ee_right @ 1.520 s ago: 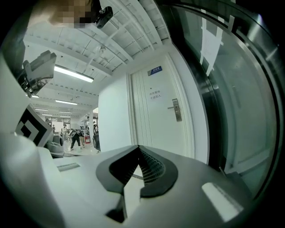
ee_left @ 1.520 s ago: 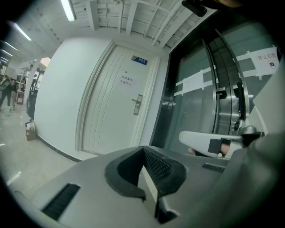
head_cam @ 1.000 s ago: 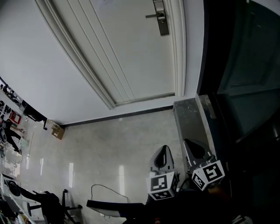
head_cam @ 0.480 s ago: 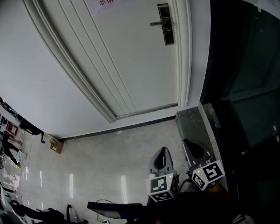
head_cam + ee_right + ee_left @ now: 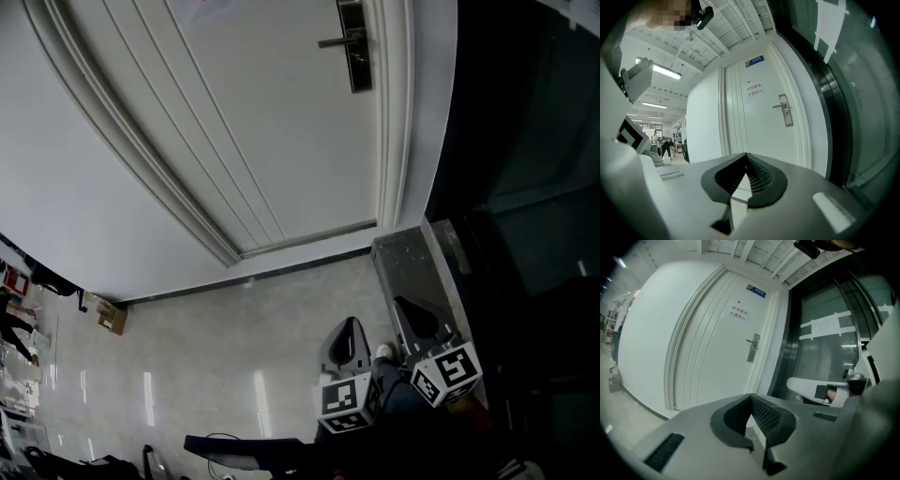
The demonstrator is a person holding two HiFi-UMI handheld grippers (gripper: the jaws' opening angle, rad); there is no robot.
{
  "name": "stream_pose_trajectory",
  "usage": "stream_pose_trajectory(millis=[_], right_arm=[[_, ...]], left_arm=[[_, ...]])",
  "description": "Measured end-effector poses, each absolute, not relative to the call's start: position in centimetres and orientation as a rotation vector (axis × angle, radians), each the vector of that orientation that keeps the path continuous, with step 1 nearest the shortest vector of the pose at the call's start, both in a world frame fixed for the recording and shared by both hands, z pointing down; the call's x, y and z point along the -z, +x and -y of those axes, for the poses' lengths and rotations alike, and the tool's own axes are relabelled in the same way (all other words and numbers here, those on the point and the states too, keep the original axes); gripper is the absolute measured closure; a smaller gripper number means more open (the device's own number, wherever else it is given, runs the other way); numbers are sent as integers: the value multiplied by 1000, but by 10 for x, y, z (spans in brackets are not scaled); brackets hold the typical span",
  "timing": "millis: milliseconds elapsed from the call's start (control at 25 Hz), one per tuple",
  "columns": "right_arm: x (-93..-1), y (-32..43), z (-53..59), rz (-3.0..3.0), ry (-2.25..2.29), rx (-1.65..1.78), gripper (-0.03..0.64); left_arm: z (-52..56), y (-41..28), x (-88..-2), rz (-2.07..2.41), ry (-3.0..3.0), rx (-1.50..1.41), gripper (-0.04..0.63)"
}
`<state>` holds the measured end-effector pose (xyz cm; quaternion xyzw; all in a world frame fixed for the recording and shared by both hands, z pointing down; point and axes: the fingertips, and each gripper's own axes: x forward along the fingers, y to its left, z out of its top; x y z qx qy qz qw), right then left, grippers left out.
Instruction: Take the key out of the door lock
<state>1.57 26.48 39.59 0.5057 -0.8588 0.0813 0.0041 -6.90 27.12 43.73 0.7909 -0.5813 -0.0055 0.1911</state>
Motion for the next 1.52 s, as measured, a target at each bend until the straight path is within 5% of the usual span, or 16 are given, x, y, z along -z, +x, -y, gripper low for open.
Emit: stream_pose_trajectory(millis=[1520], right_arm=[[-374, 61, 83, 2730, 1575, -105, 614]], left_arm=[[105, -20, -395, 1705, 2332, 100, 595]])
